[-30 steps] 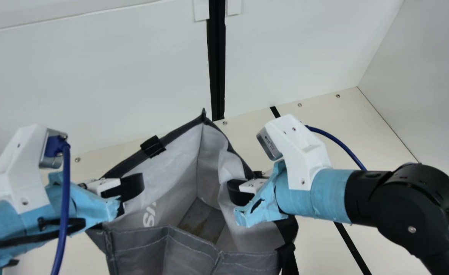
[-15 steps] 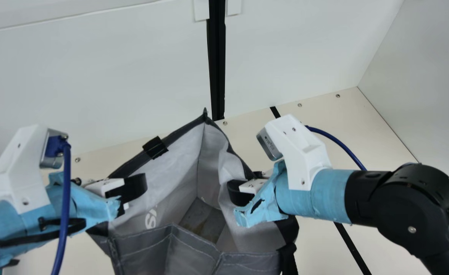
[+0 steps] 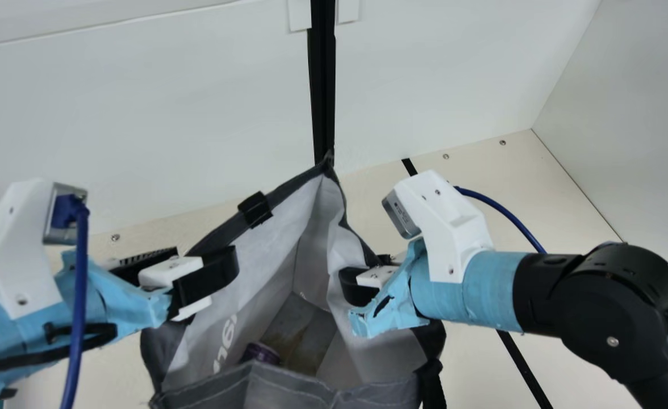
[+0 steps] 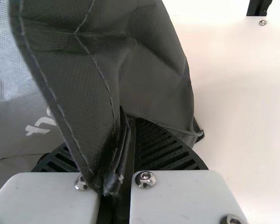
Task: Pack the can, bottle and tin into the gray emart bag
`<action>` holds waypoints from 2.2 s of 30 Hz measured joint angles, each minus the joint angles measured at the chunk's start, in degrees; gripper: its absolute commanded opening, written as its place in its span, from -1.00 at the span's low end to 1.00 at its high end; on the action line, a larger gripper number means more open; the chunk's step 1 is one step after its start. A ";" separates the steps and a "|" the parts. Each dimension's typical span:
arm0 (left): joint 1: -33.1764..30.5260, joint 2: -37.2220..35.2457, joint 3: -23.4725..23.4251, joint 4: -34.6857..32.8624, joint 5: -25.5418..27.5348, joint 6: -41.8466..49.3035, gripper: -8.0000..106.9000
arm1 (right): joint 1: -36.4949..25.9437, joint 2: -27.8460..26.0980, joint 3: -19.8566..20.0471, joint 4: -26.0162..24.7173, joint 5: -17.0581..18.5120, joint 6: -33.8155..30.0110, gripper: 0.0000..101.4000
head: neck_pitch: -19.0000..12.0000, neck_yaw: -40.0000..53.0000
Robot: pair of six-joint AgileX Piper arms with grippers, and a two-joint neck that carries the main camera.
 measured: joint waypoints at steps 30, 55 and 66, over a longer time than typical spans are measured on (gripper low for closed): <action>5.32 -12.44 1.79 15.39 1.17 -8.05 0.71 | 0.00 0.00 0.00 -0.05 0.05 0.00 -1.00 | 0.00 0.09; 8.47 -28.67 21.46 40.06 7.50 -18.93 0.71 | 0.00 0.00 0.00 -0.05 0.05 0.00 -1.00 | 0.00 0.00; 7.42 -30.72 25.75 43.60 8.39 -21.53 0.71 | 0.00 0.00 0.00 -0.05 0.06 0.00 -1.00 | 0.00 0.00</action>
